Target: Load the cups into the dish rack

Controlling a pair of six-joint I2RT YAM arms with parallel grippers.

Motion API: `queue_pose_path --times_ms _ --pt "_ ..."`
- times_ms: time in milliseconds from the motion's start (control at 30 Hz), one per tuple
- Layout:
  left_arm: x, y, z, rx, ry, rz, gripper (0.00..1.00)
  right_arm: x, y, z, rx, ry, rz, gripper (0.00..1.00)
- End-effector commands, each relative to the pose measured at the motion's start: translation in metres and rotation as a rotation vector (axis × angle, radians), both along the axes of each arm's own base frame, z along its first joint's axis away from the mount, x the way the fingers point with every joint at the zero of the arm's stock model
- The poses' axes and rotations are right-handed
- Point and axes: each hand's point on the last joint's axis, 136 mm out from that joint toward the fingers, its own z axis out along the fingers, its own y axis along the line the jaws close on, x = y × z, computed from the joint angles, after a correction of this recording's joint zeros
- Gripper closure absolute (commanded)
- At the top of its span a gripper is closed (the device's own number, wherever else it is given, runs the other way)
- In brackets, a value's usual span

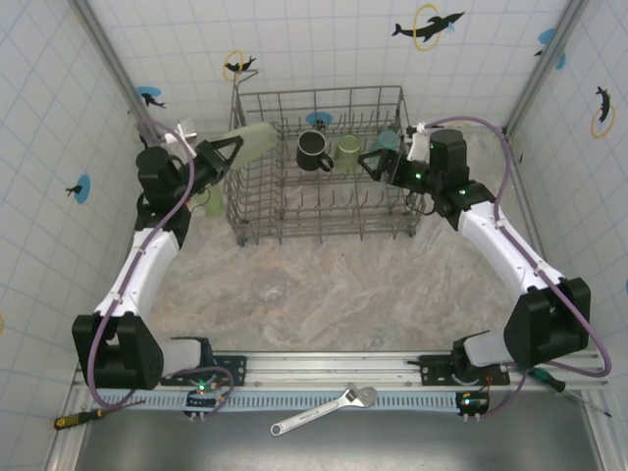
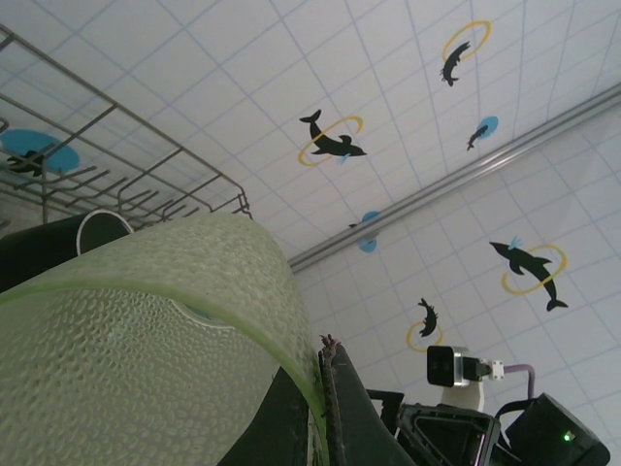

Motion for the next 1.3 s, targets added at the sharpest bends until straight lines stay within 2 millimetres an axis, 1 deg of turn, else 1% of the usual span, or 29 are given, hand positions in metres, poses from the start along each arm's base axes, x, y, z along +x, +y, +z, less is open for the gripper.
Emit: queue_pose_path --times_ms 0,100,133,267,367,533,733,867,1067,1267 --pt "-0.002 -0.017 0.033 -0.014 -0.116 -0.047 1.00 0.007 0.021 0.036 0.092 -0.067 0.041 0.00" --pt "-0.001 -0.029 0.029 -0.018 -0.112 -0.073 1.00 0.009 0.033 0.034 0.144 -0.029 0.067 0.00" --pt "0.000 -0.033 0.027 -0.019 -0.109 -0.082 1.00 0.011 0.039 0.040 0.160 -0.050 0.075 0.00" --pt "0.002 -0.049 0.021 -0.023 -0.100 -0.127 1.00 0.014 0.057 0.042 0.165 -0.044 0.086 0.00" --pt "0.005 -0.056 0.015 -0.028 -0.087 -0.146 1.00 0.015 0.067 0.043 0.190 -0.034 0.094 0.00" --pt "0.009 -0.064 0.009 -0.046 -0.067 -0.164 1.00 0.017 0.076 0.043 0.218 -0.025 0.096 0.00" --pt "0.007 -0.077 0.011 -0.074 -0.072 -0.198 1.00 0.022 0.089 0.045 0.266 -0.009 0.119 0.00" --pt "0.012 -0.080 0.006 -0.086 -0.052 -0.206 1.00 0.030 0.095 0.044 0.292 0.004 0.128 0.00" --pt "0.011 -0.086 0.005 -0.127 -0.045 -0.236 1.00 0.042 0.100 0.041 0.336 0.014 0.105 0.00" --pt "0.013 -0.091 0.004 -0.156 -0.043 -0.261 1.00 0.047 0.112 0.045 0.418 0.033 0.141 0.00"
